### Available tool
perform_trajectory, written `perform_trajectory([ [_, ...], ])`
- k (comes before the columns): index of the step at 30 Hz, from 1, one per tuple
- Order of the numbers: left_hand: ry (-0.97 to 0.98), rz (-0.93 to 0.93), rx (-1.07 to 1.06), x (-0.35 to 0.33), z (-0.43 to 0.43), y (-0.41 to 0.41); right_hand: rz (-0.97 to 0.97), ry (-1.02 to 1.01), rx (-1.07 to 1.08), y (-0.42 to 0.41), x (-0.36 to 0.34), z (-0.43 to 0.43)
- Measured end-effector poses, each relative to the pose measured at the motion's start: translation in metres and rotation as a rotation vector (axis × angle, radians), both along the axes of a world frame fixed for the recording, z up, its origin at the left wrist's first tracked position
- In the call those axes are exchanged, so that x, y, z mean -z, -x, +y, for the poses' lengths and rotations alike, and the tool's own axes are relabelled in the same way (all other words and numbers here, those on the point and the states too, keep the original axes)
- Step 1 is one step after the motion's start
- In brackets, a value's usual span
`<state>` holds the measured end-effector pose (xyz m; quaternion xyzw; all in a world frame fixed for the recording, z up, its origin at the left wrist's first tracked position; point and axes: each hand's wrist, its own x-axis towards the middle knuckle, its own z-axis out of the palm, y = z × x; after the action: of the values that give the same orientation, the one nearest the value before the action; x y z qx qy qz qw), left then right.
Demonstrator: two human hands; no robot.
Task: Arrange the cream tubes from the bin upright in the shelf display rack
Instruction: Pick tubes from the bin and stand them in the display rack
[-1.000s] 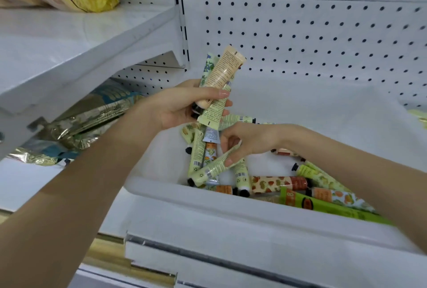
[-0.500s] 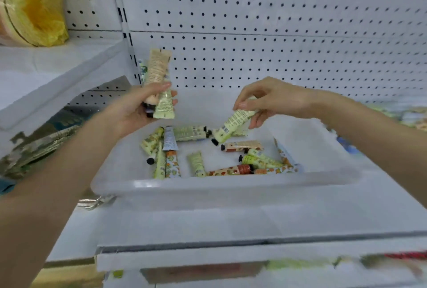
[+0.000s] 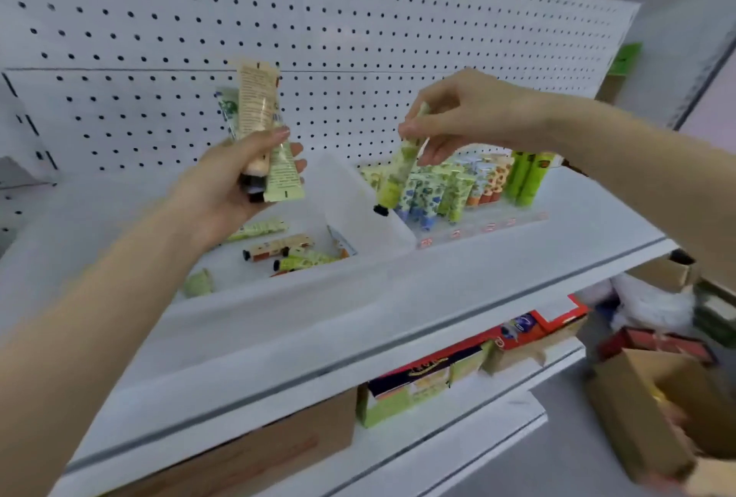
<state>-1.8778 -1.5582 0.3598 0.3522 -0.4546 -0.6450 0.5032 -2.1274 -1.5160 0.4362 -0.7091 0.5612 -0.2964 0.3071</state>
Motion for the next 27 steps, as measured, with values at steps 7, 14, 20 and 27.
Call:
perform_trajectory([
  [7, 0.044, -0.059, -0.015, -0.011, -0.01, 0.055, 0.156, 0.084, 0.043, 0.072, -0.003, -0.008],
  [14, 0.056, -0.099, -0.025, -0.012, -0.047, 0.148, 0.063, 0.058, 0.005, 0.161, 0.023, -0.045],
  [20, 0.039, -0.034, -0.058, 0.024, -0.028, 0.213, 0.226, 0.023, -0.089, 0.218, 0.04, -0.067],
  [27, -0.067, -0.381, -0.047, 0.108, 0.005, 0.245, 0.293, 0.009, -0.133, 0.225, 0.068, -0.126],
])
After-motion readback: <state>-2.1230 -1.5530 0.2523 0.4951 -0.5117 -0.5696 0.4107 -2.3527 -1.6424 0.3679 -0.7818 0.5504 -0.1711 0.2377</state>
